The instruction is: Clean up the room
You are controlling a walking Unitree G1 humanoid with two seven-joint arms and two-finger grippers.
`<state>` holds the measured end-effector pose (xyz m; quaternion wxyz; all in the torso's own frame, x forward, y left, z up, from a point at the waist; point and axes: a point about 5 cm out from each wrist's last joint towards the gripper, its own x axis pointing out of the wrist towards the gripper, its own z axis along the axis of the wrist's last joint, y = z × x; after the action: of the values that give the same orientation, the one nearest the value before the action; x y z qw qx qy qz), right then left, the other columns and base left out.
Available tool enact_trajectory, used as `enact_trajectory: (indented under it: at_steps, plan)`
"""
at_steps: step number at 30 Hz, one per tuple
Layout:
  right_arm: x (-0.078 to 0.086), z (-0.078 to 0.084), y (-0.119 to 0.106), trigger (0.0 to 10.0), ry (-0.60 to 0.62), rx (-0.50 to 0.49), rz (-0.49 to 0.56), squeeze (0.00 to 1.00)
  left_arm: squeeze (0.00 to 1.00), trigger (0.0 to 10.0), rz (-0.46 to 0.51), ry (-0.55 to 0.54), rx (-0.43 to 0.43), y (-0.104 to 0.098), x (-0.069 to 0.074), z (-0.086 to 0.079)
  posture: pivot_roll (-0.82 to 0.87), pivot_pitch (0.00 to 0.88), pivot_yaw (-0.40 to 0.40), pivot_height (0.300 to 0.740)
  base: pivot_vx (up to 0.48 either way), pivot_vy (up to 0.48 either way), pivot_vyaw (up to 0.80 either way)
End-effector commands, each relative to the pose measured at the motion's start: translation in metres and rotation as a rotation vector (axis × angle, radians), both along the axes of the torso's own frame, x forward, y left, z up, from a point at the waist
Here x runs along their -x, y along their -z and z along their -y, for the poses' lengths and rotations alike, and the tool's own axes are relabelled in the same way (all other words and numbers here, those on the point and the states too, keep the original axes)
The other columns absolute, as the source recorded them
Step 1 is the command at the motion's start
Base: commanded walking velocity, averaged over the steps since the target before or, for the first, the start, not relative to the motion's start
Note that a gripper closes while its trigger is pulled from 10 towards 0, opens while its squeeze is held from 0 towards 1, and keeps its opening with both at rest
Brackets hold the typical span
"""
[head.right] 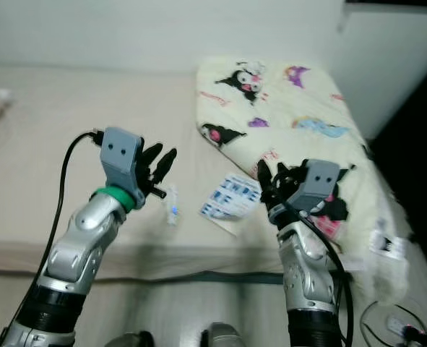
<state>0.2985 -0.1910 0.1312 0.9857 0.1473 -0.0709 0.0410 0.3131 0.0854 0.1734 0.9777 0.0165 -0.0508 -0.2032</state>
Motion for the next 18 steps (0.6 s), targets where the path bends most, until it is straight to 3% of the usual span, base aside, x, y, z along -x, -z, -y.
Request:
enact_trajectory:
  at_steps: [1,10,18]
  plan:
    - [0.001,-0.005,0.005,10.0,-0.013,0.006,-0.017,0.0,0.0,10.0,-0.024,-0.022,-0.013,0.006,0.0,-0.006,-0.1,0.017,0.037,0.725,0.0,0.0,0.0]
    - [0.0,-0.006,0.009,10.0,-0.006,0.045,-0.047,0.0,0.0,10.0,-0.039,-0.048,-0.032,0.011,-0.003,-0.009,-0.1,0.013,0.041,0.725,0.0,0.0,0.0]
    - [0.002,-0.003,0.022,10.0,0.02,0.068,-0.093,0.0,0.0,10.0,-0.076,-0.084,-0.057,0.026,-0.003,-0.014,-0.1,0.02,0.042,0.696,0.0,0.0,0.0]
